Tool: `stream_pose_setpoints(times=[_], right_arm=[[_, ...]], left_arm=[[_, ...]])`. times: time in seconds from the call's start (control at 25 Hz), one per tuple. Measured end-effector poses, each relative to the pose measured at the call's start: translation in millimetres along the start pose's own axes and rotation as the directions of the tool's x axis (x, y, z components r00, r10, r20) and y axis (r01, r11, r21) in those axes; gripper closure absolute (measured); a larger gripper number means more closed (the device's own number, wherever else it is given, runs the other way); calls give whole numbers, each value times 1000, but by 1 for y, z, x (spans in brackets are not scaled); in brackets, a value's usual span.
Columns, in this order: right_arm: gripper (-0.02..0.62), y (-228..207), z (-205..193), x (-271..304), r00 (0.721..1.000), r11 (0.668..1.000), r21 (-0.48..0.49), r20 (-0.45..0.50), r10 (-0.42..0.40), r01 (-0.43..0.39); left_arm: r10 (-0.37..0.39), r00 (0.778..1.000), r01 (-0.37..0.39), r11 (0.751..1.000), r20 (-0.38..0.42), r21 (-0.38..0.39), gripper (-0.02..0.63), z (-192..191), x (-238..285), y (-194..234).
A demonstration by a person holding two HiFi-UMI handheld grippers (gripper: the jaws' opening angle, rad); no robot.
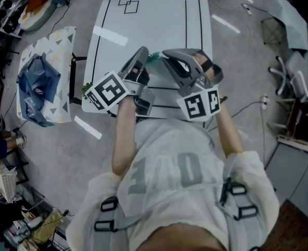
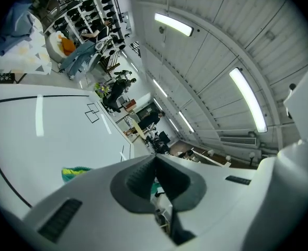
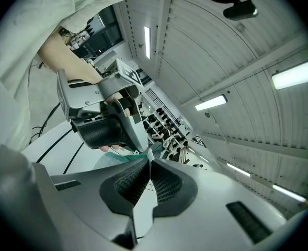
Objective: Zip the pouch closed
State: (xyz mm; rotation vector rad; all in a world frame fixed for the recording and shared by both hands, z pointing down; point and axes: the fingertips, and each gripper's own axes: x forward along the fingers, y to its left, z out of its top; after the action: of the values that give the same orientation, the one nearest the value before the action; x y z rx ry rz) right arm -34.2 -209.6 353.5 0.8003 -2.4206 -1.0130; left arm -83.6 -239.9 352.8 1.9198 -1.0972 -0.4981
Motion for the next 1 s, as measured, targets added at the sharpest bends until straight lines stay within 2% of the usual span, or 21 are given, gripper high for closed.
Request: stream_pose_setpoints(times=[0.2, 0.36, 0.52, 0.64, 0.84, 1.0], right_arm=[[580, -12, -4, -6, 999, 999, 36, 1, -34, 34], [580, -14, -9, -10, 999, 999, 33, -7, -31, 31], [580, -17, -14, -16, 999, 998, 46, -21, -41, 42], [580, -22, -20, -18, 998, 996, 67, -31, -52, 54], [580, -26, -24, -22, 997, 999, 26, -74, -31, 33], [580, -18, -35, -23, 995, 997, 59, -87, -44, 49]], left_arm=[[112, 994, -113, 987, 18, 110, 600, 3, -5, 19], [125, 992, -128, 985, 34, 112, 600, 6, -7, 23], [187, 981, -191, 967, 44, 169, 600, 9, -12, 34], [212, 975, -219, 962, 61, 163, 600, 16, -19, 44], [274, 958, -286, 938, 86, 197, 600, 23, -35, 61], [272, 957, -287, 941, 103, 177, 600, 31, -43, 69]])
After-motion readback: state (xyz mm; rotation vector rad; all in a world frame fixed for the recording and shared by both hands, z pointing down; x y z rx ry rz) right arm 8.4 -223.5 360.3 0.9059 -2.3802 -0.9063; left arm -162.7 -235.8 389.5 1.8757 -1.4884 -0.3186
